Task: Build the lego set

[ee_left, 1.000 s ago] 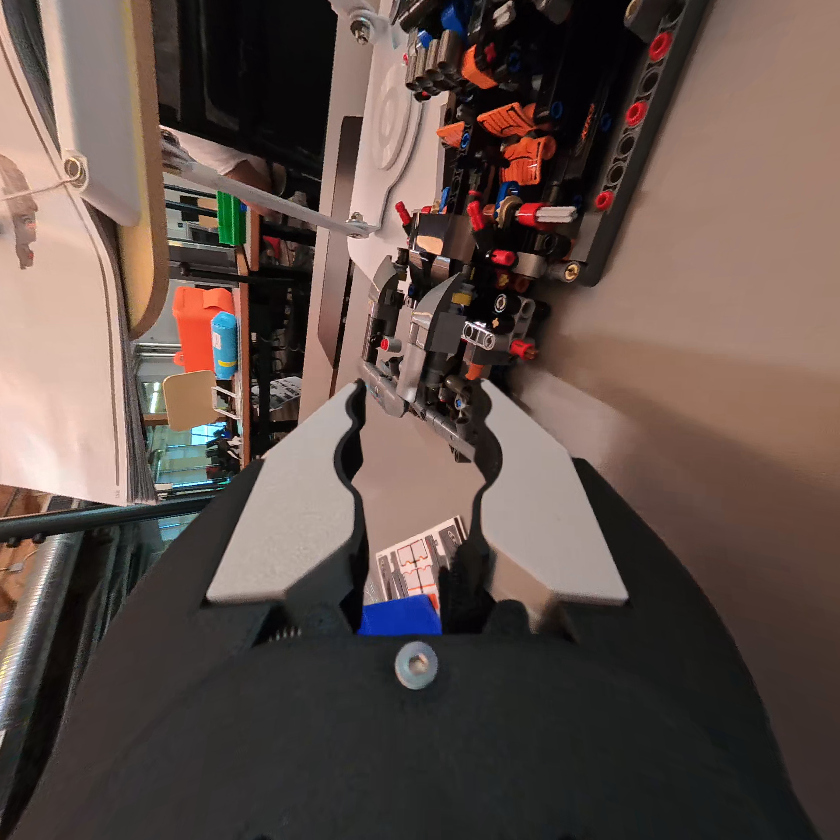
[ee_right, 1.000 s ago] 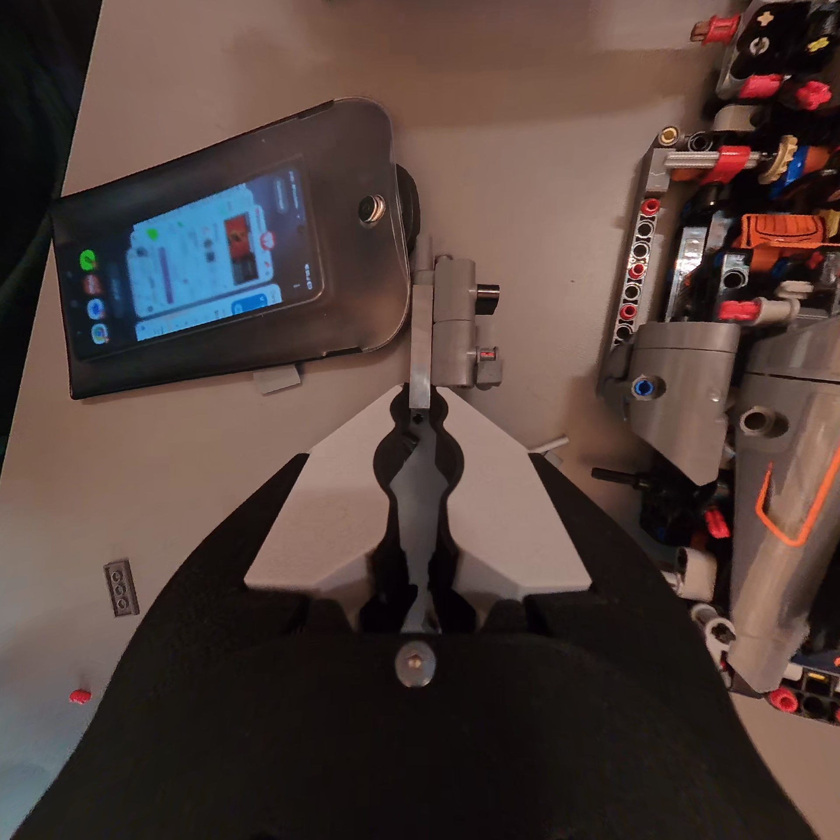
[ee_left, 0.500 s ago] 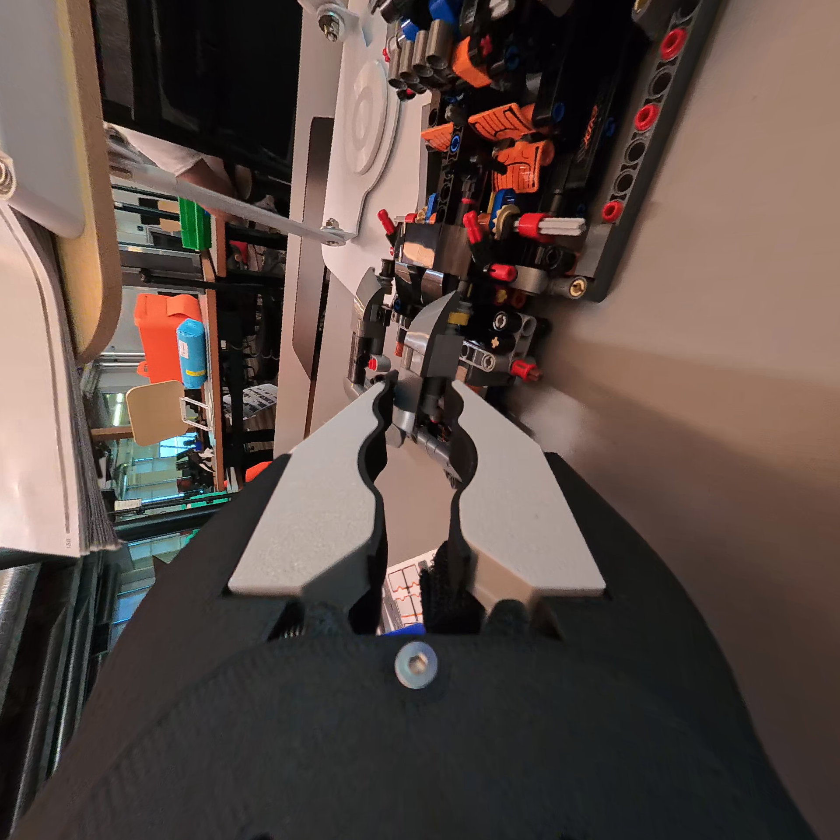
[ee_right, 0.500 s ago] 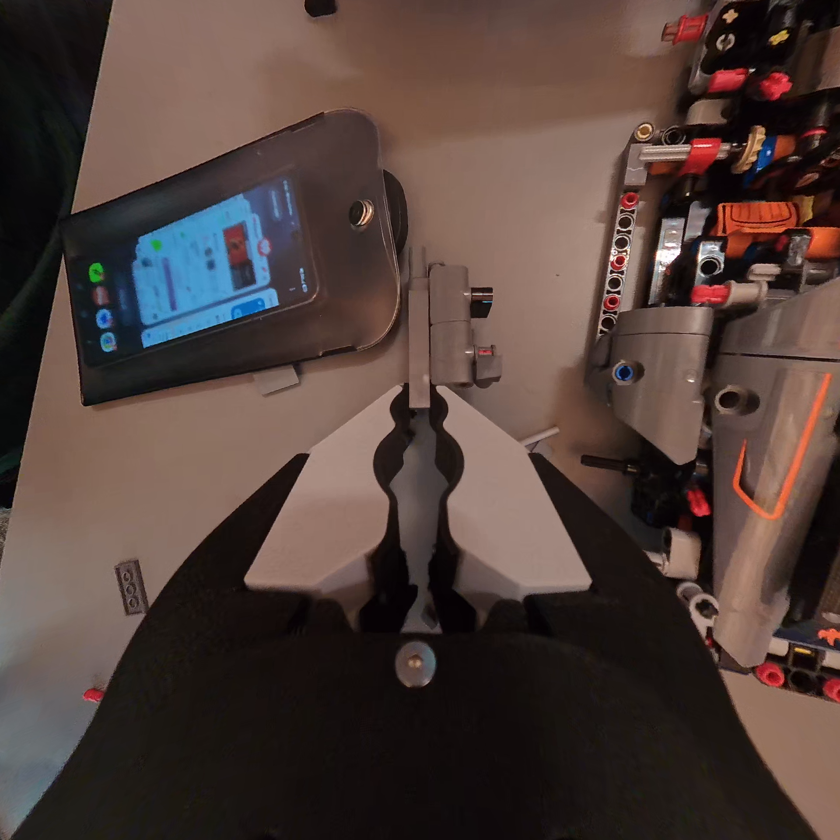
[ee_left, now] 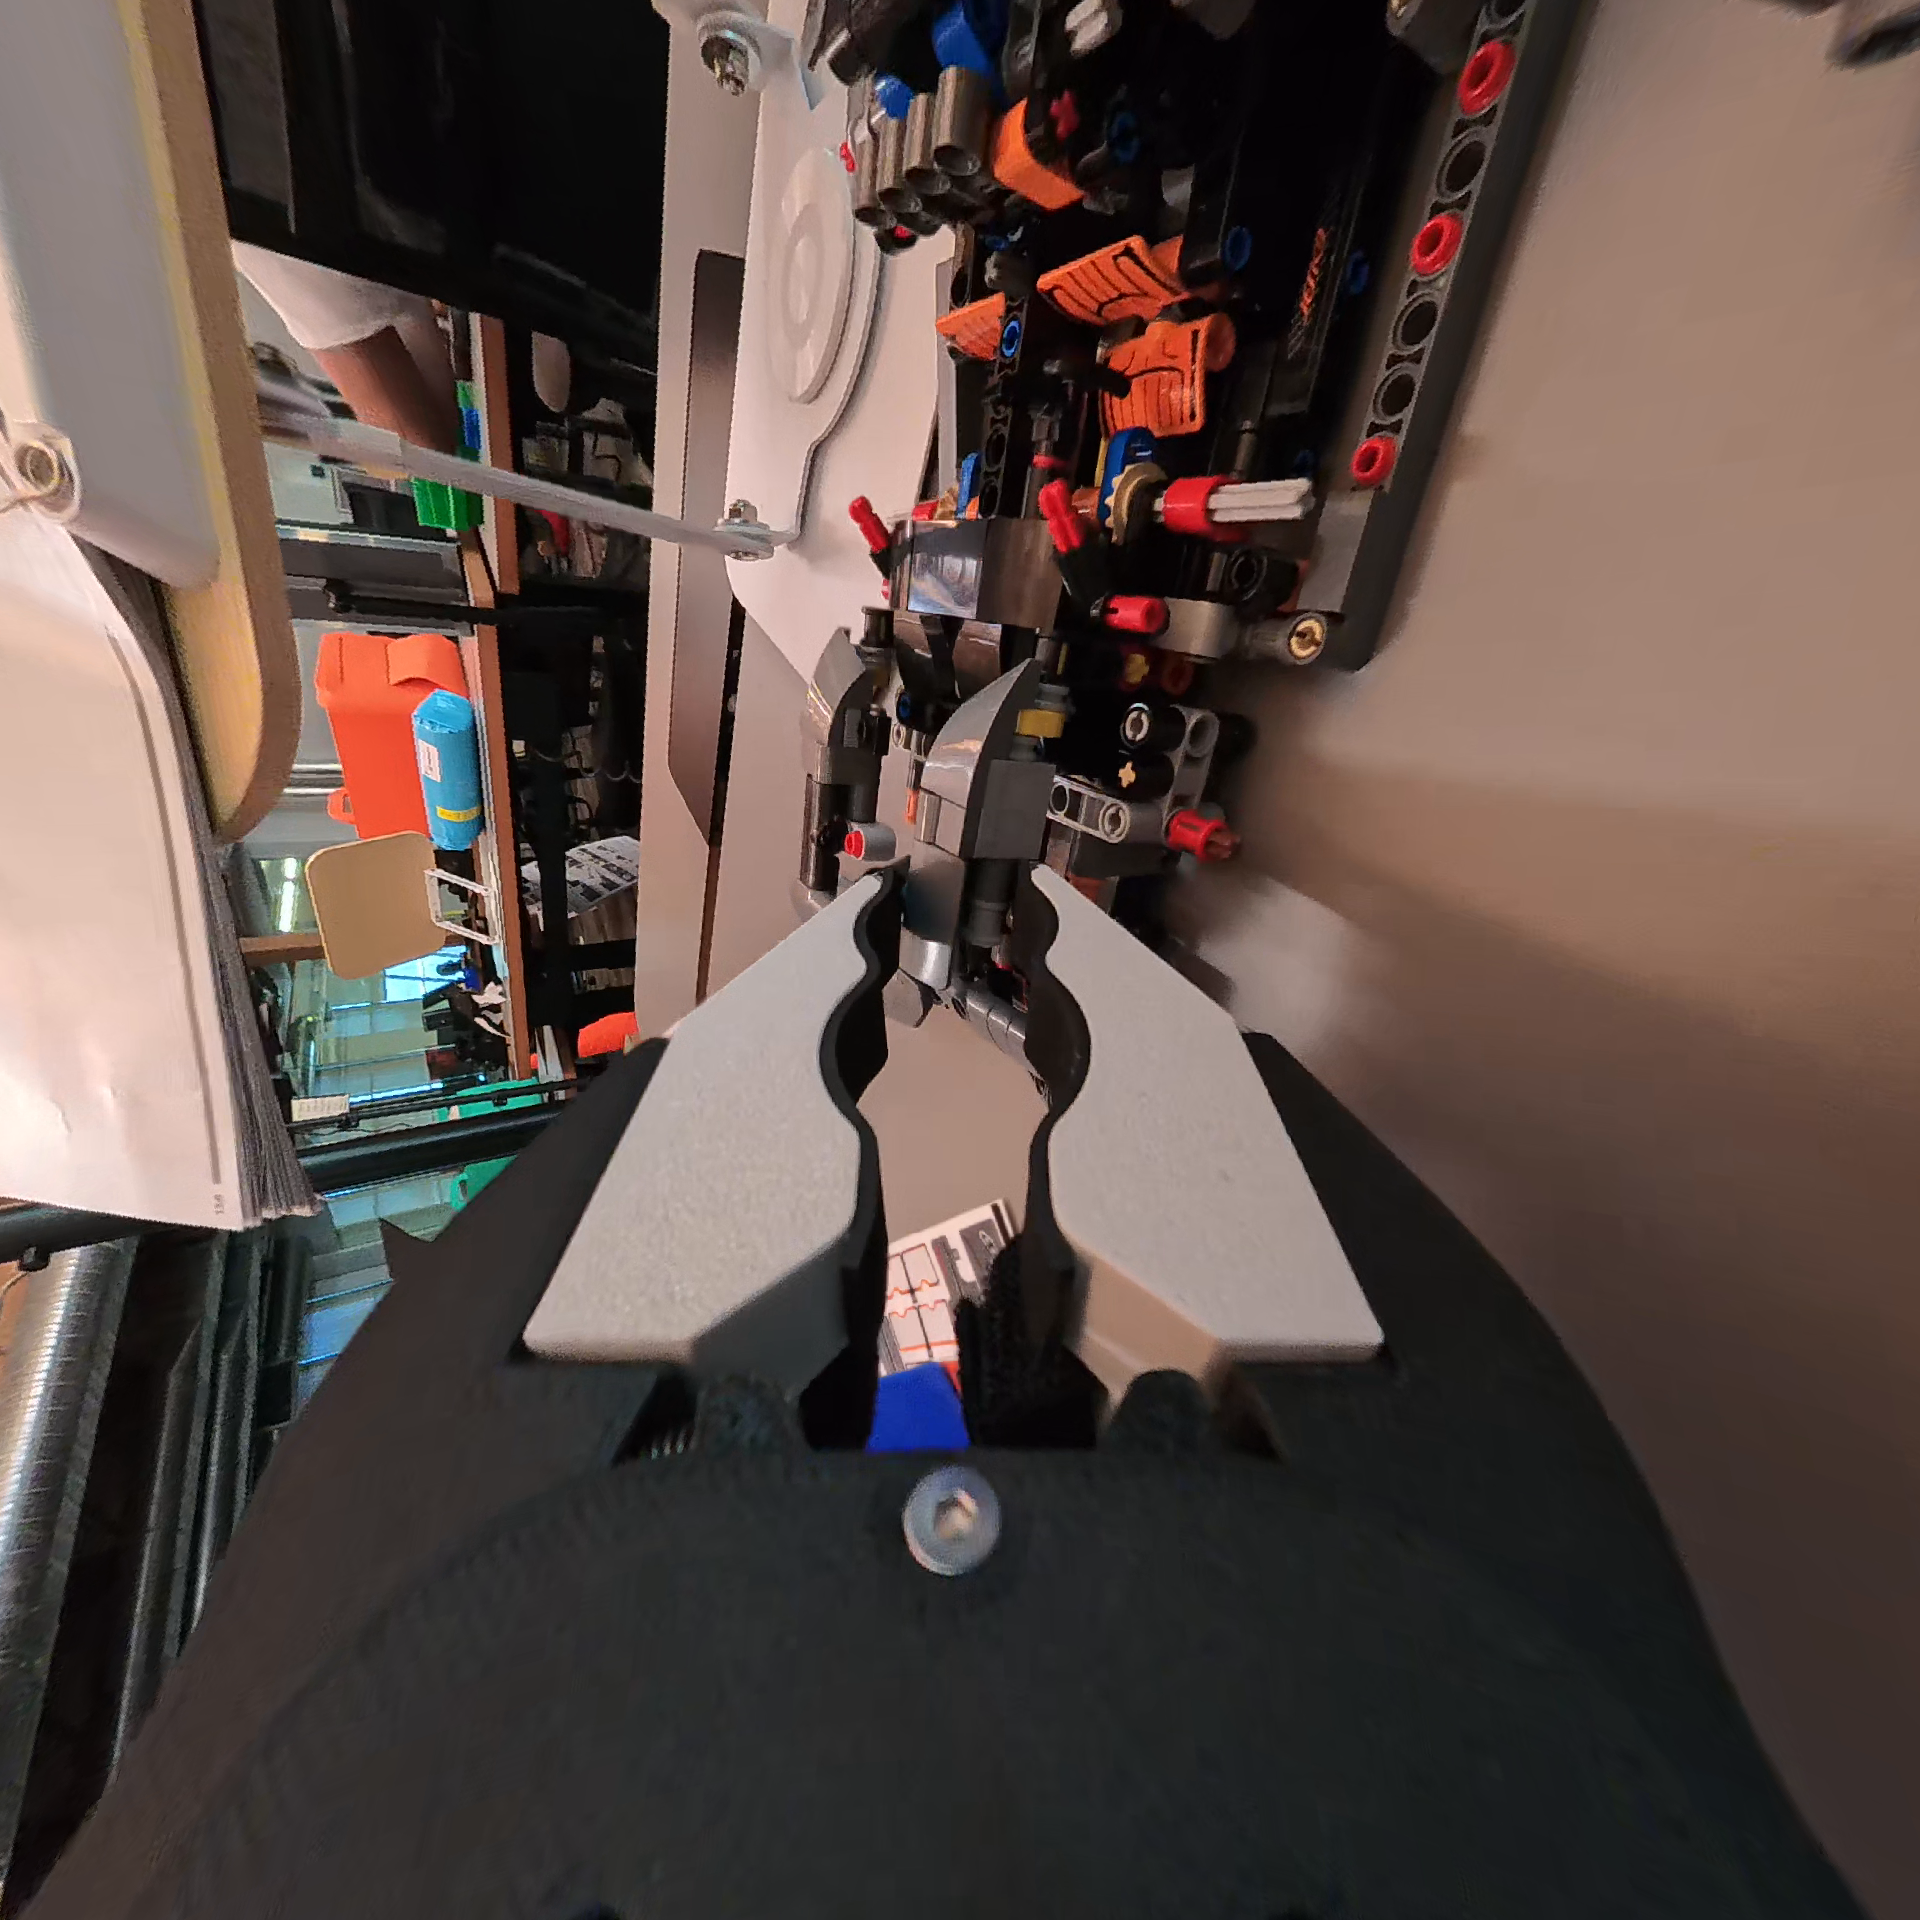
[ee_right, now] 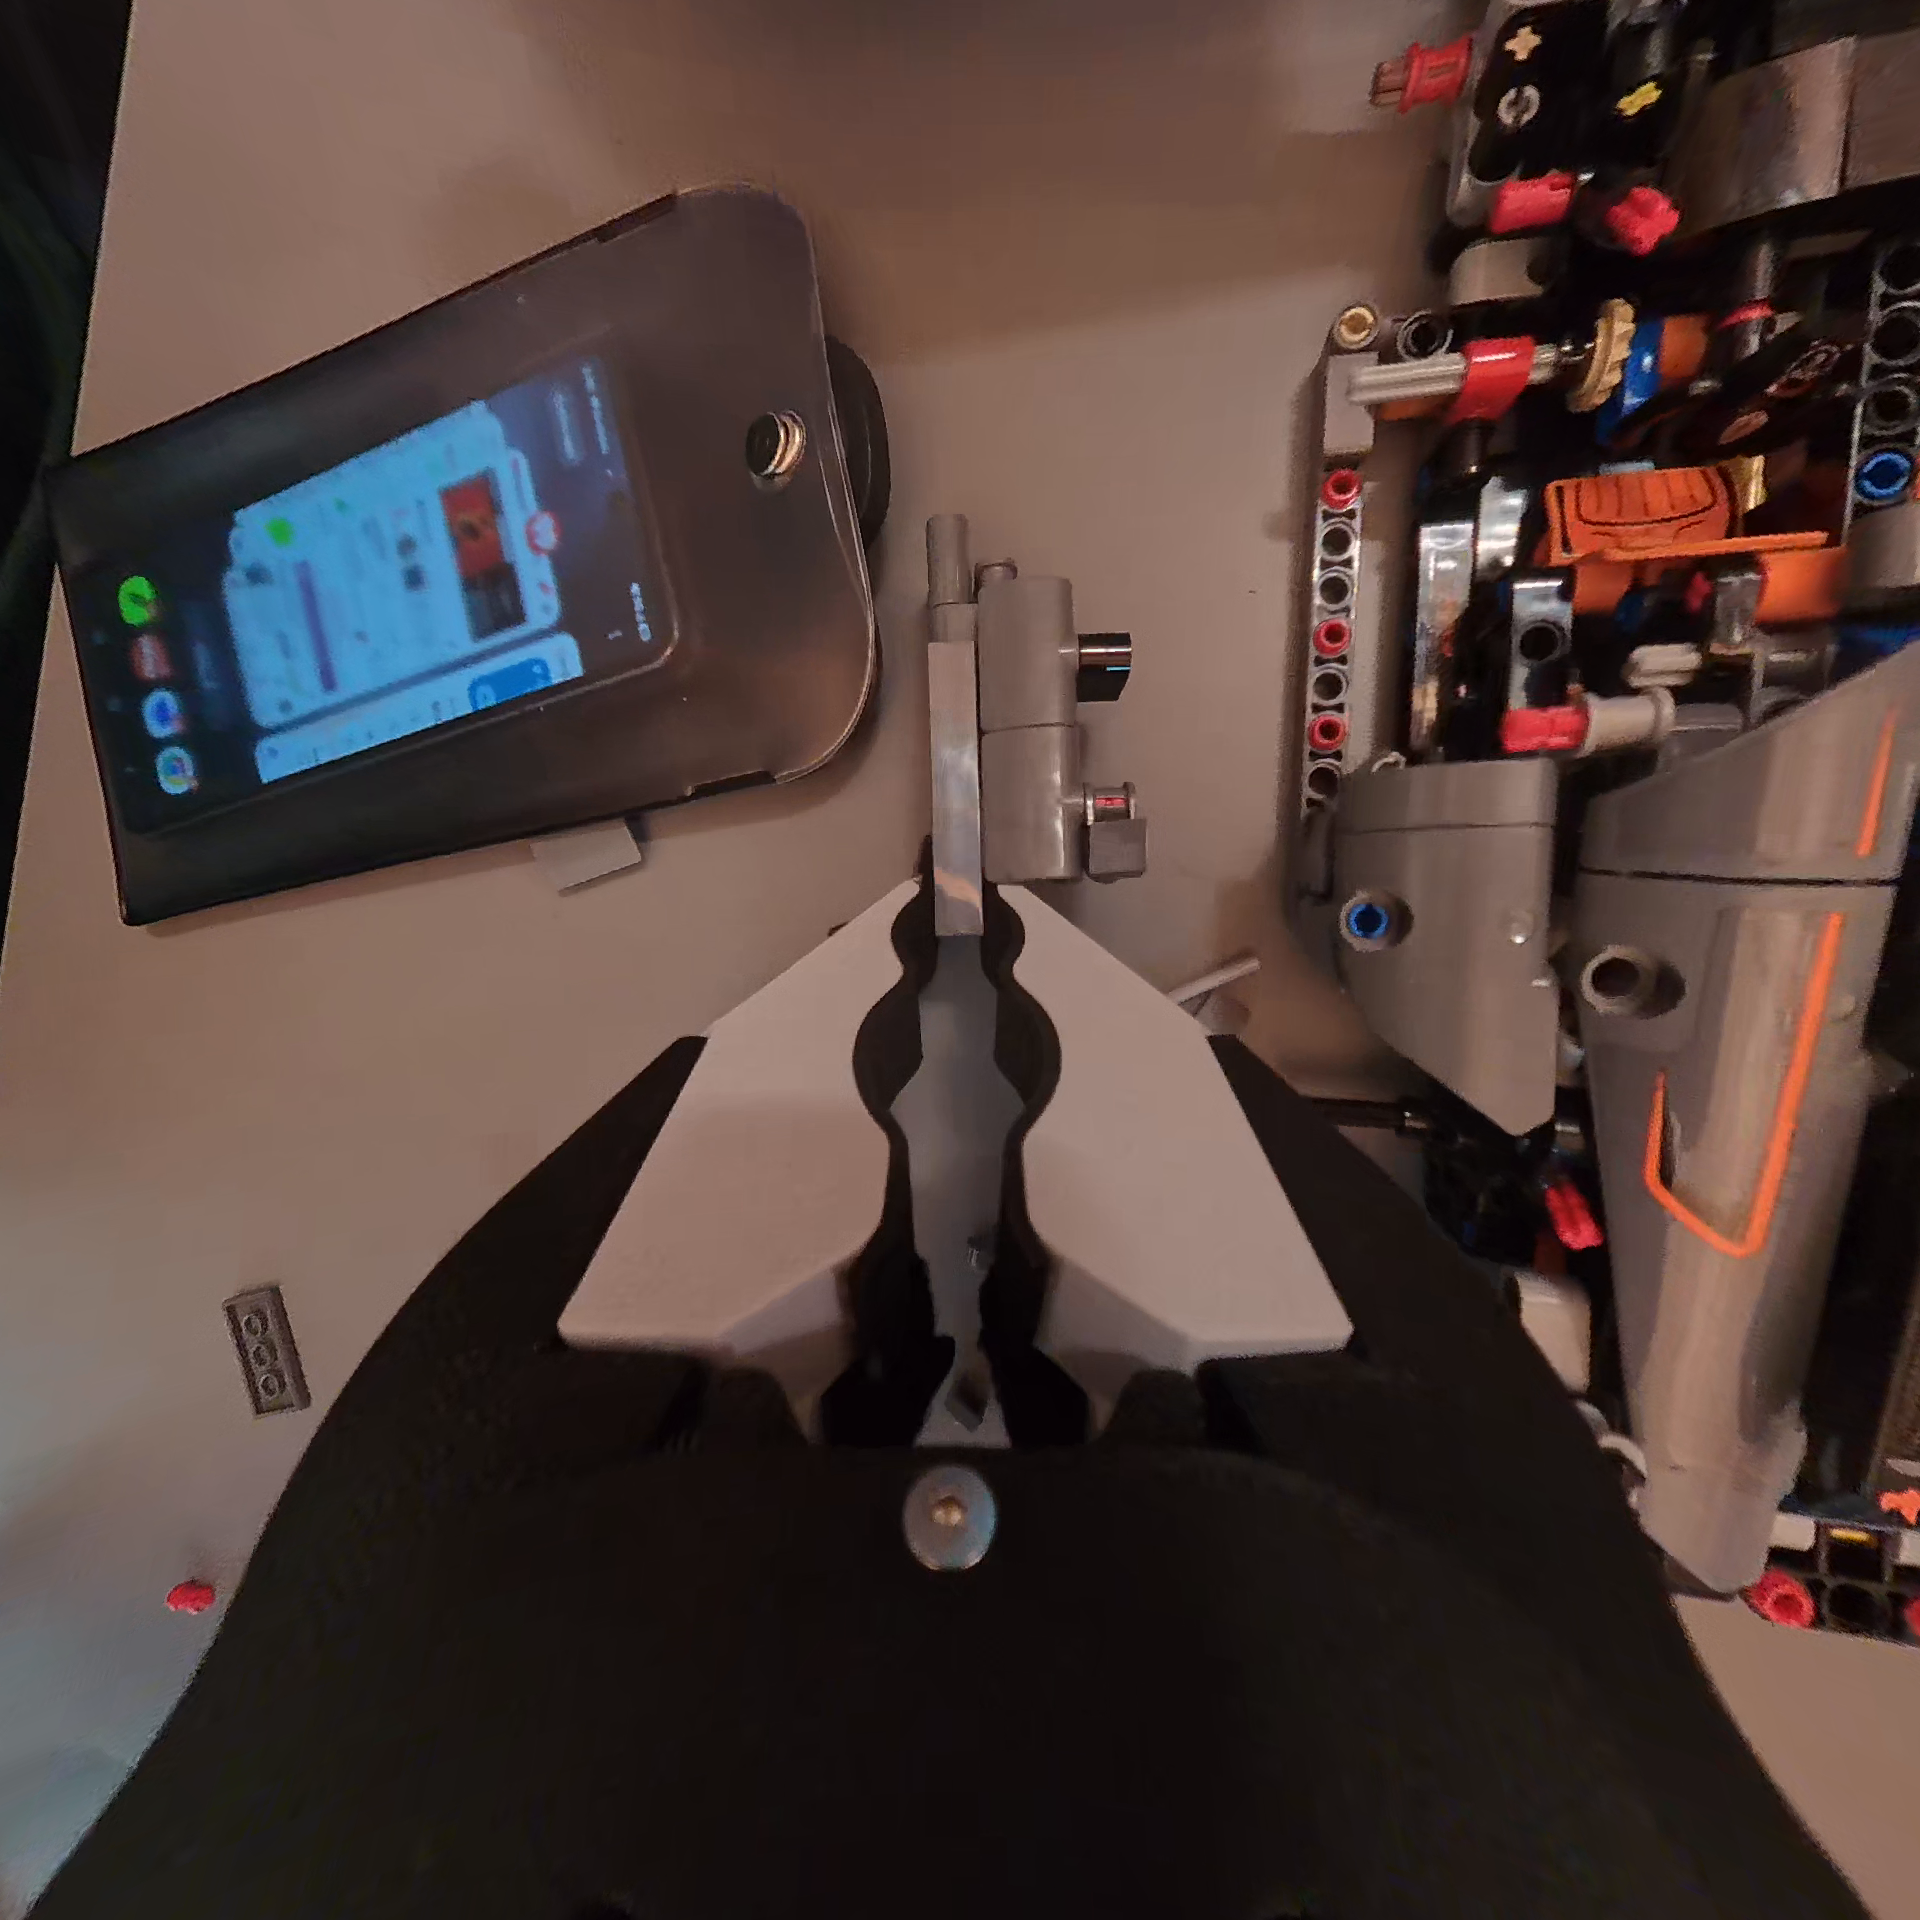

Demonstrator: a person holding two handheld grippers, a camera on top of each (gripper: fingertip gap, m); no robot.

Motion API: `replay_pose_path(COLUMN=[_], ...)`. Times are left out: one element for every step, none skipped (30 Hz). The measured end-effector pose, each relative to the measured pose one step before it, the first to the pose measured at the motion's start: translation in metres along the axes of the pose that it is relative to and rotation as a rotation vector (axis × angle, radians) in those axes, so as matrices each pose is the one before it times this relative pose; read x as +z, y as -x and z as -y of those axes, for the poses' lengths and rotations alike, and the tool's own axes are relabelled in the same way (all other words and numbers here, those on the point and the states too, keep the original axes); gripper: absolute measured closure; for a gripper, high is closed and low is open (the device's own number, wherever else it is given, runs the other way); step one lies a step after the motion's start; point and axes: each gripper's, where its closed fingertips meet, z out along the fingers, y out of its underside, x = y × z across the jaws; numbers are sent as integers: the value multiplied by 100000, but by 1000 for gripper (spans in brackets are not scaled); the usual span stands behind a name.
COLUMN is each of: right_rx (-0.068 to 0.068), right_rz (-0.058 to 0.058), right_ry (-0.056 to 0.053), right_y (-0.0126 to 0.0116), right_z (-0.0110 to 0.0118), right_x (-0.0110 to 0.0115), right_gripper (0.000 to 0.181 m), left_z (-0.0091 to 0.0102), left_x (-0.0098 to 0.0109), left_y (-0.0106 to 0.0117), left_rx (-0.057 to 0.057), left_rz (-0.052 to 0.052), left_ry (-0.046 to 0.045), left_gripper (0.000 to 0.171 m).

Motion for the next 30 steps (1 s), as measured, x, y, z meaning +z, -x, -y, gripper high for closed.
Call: replay_pose_path(right_rx=[-220, -65, 102, 98, 84, 183, 194, 99, 55, -63, 71, 70, -72, -456, -613, -386, -69, 7, -104, -573, -387, -172, -403, -297, -198, -319, -115, 840, 1884, 2613], right_rz=[-670, -787, -473, -27, 99, -360, -398, 73, -24, -322, -420, -51, 39, -238, -607, -497, 102, 370, 20, -81, -310, -1217, -1472, -271, -194, -1936, -3432, -3819, -2936, -1951], right_ry=[648, 659, 334, 298, 351, 286, 383, 415, 417, 259, -20, 98, 85, 25, 47, 188, 297, -222, -801, -1460, -1918, -2278, -3491, -4263, -3950, -3184, -2568, -1875, -1710, -1777], right_y=[-102, -128, -99, -37, -19, -92, -110, -23, -17, -65, -80, -30, -7, -25, -65, -61, 22, 71, 22, 22, -18, -181, -232, -54, -45, -322, -593, -743, -718, -620], right_z=[-82, -96, -53, -69, -80, -58, -79, -84, -75, -48, 9, -4, -6, -15, -12, -22, -27, 48, 133, 231, 282, 381, 589, 713, 647, 487, 351, 217, 172, 122], right_x=[55, 41, 33, 13, -4, -20, -10, 5, 4, 6, -25, -19, -16, -10, -27, -50, -114, -212, -306, -399, -488, -617, -736, -799, -738, -669, -550, -403, -269, -162], right_gripper=[176, 176, 175, 175, 174, 173, 173, 173, 172, 172, 171, 171, 170, 170, 170, 167, 165, 163, 162, 162, 162, 164, 166, 168, 170, 171, 172, 173, 173, 173], left_z=[175, 158, 181, 181, 112, 150, 183, 193, 160, 115, 74, -38, -74, 38, 27, -34, -15, 14, -24, -96, -81, -108, -216, -235, -274, -262, -345, -409, -467, -510], left_x=[-186, -189, -192, -164, -118, -128, -128, -100, -64, -36, -38, -8, -3, -85, -145, -139, -158, -204, -201, -169, -187, -138, -95, -50, -53, -11, 52, 120, 154, 216], left_y=[-154, -141, -124, -142, -167, -105, -63, -65, -139, -80, -26, -64, -47, 21, 60, 37, 74, 138, 199, 175, 310, 398, 257, 283, 365, 175, 99, -5, -121, -249], left_rx=[-213, -22, 48, -29, -261, -356, -495, -1507, -1734, -1051, -55, -223, -1373, -1267, -266, -391, -1013, -1099, -1344, -1889, -2439, -3301, -3635, -3921, -3677, -2917, -3464, -3645, -3197, -3564], left_rz=[-288, -226, -162, -291, -461, -33, 17, -324, -752, -245, 276, -204, -742, -399, 67, -213, -307, 7, 61, -399, -61, -112, -1614, -1699, -1089, -2265, -2838, -3363, -3824, -4716], left_ry=[287, 395, 252, 332, 960, 928, 335, -114, -332, -523, -651, -221, -127, -811, -783, -179, -366, -1019, -1016, -825, -1337, -1491, -1168, -1259, -1151, -1328, -717, 148, 739, 1079], left_gripper=[153, 153, 153, 153, 153, 153, 153, 153, 152, 152, 152, 152, 152, 151, 152, 151, 150, 148, 145, 142, 137, 131, 127, 124, 125, 123, 121, 118, 115, 111])
